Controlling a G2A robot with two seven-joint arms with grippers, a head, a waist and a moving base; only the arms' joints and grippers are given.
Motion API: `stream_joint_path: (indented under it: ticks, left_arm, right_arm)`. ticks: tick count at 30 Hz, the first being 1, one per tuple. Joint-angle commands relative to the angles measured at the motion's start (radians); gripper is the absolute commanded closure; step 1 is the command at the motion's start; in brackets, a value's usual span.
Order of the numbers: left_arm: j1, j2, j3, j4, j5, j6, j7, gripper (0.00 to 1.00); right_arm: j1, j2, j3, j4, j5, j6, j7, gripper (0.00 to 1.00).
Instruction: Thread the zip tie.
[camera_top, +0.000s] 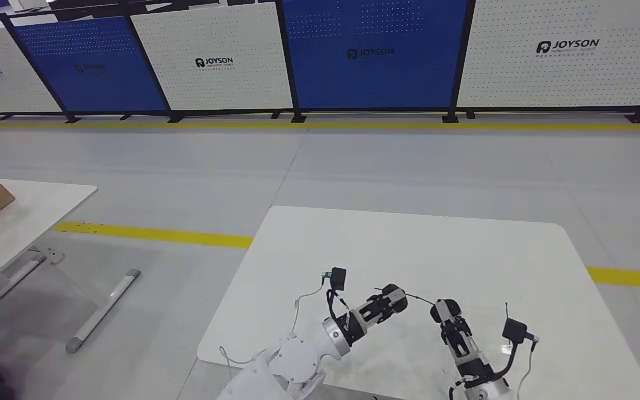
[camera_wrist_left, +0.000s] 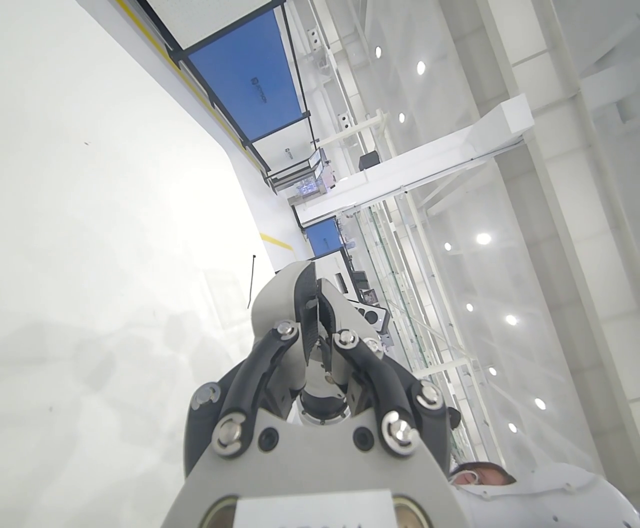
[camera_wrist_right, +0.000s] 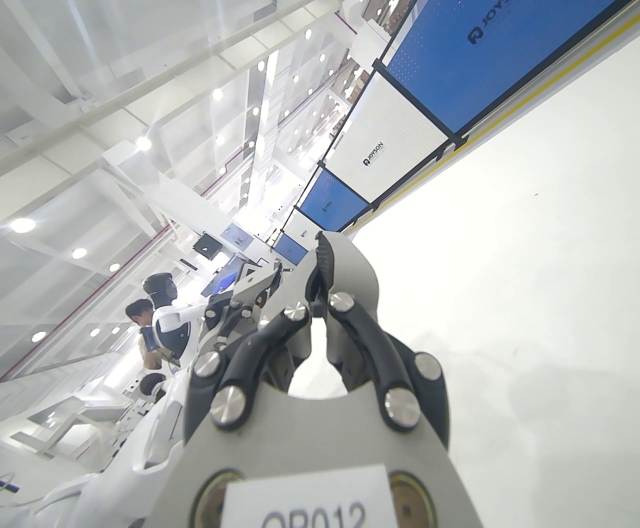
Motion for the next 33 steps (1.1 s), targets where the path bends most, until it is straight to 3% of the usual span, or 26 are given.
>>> stream_joint_path:
  ticks: [1,17,19,23,24,33]
  left_arm:
    - [0.0,0.0,0.0,0.0,0.0,-0.001,-0.001,1.0]
    - [0.003,-0.001,-0.001,-0.003,0.019,0.001,-0.006,1.0]
    - [0.003,-0.001,0.0,-0.006,0.025,0.004,-0.009,0.95]
    - [0.003,-0.001,0.001,-0.008,0.032,0.007,-0.009,0.96]
    - [0.003,-0.001,0.0,-0.009,0.034,0.007,-0.008,1.0]
    - [0.01,-0.001,-0.001,-0.018,0.049,0.002,-0.001,1.0]
  right_arm:
    - [0.0,0.002,-0.001,0.0,0.001,0.0,-0.002,1.0]
    - [0.002,0.015,-0.007,-0.004,0.011,0.0,0.001,1.0]
    - [0.003,0.016,-0.008,-0.003,0.01,0.0,-0.001,1.0]
    - [0.005,0.017,-0.011,-0.003,0.009,0.0,-0.005,1.0]
    - [0.005,0.018,-0.011,-0.003,0.009,0.0,-0.006,1.0]
    - [0.008,0.021,-0.014,-0.001,0.016,0.0,-0.01,1.0]
